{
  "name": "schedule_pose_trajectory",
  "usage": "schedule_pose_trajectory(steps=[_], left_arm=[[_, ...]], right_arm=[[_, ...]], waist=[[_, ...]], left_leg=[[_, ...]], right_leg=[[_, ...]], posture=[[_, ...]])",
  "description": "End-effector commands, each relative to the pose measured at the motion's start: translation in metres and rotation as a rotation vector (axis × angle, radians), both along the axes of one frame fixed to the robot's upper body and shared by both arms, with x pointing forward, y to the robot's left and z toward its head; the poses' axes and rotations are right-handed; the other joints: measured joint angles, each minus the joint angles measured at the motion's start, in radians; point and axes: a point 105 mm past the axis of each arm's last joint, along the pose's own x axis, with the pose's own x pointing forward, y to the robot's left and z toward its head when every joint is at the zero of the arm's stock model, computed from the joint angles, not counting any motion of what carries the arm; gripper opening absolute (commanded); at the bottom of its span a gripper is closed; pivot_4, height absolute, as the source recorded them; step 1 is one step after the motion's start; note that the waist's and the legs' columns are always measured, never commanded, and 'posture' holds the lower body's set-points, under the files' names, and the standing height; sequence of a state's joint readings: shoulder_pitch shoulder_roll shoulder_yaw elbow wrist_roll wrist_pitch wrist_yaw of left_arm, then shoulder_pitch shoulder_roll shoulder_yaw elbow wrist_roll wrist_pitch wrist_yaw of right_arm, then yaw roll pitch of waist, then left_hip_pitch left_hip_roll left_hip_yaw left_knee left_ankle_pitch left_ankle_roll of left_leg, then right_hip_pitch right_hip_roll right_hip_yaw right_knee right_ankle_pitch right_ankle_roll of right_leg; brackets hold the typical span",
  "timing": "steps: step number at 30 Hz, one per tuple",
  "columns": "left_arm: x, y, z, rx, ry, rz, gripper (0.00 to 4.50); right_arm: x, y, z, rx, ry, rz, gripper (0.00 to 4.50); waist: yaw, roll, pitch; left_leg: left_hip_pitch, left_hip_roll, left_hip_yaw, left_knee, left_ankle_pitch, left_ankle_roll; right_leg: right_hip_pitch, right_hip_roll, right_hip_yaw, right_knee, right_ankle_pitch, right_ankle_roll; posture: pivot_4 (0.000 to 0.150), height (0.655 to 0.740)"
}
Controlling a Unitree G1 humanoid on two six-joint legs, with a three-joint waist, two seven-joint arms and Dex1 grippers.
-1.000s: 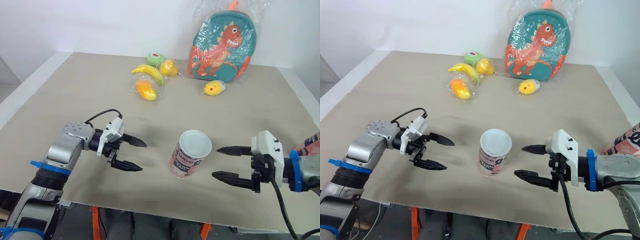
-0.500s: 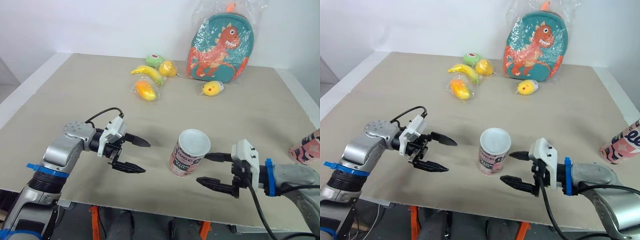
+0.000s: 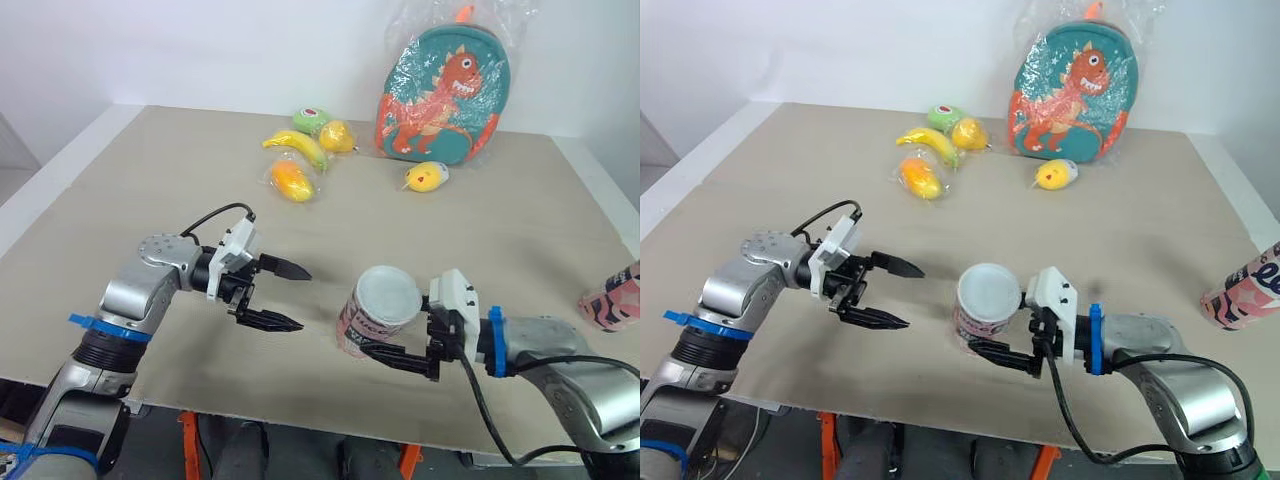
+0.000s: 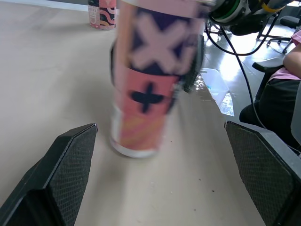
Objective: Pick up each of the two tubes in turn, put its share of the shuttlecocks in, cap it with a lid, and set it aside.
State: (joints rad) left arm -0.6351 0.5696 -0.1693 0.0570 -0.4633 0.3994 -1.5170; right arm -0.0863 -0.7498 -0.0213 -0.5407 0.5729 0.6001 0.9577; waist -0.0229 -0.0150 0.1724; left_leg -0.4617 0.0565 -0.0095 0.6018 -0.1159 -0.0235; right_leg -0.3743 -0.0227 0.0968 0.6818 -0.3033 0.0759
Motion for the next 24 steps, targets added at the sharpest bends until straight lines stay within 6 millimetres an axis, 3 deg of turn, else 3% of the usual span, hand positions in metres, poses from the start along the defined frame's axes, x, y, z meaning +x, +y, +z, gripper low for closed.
schedule_pose_trajectory(steps=[1,12,15,17,24], left_arm=[[0.001,-0.002,0.007,0.000,-0.038,-0.017,4.50],[0.003,-0.004,0.008,0.004,-0.039,-0.013,4.50],[0.002,-0.005,0.007,0.005,-0.038,-0.015,4.50],[0.001,-0.007,0.008,0.004,-0.038,-0.018,4.50],[0.001,-0.011,0.009,0.005,-0.036,-0.039,4.50]], right_arm=[[0.003,0.005,0.005,0.015,-0.042,0.017,4.43],[0.012,0.018,0.002,0.053,-0.047,0.065,4.43],[0.012,0.019,0.003,0.057,-0.052,0.065,3.72],[0.011,0.018,0.005,0.063,-0.057,0.058,2.99],[0.014,-0.007,0.025,0.084,-0.120,-0.050,2.99]], waist=[[0.000,0.000,0.000],[0.000,0.000,0.000],[0.000,0.000,0.000],[0.000,0.000,0.000],[0.002,0.000,0.000]], left_leg=[[0.000,0.000,0.000,0.000,0.000,0.000],[0.000,0.000,0.000,0.000,0.000,0.000],[0.000,0.000,0.000,0.000,0.000,0.000],[0.000,0.000,0.000,0.000,0.000,0.000],[-0.001,0.000,0.000,0.000,0.000,0.000]], right_leg=[[0.000,0.000,0.000,0.000,0.000,0.000],[0.000,0.000,0.000,0.000,0.000,0.000],[0.000,0.000,0.000,0.000,0.000,0.000],[0.000,0.000,0.000,0.000,0.000,0.000],[0.000,0.000,0.000,0.000,0.000,0.000]], posture=[[0.150,0.7302],[0.150,0.7302],[0.150,0.7302],[0.150,0.7302],[0.150,0.7302]])
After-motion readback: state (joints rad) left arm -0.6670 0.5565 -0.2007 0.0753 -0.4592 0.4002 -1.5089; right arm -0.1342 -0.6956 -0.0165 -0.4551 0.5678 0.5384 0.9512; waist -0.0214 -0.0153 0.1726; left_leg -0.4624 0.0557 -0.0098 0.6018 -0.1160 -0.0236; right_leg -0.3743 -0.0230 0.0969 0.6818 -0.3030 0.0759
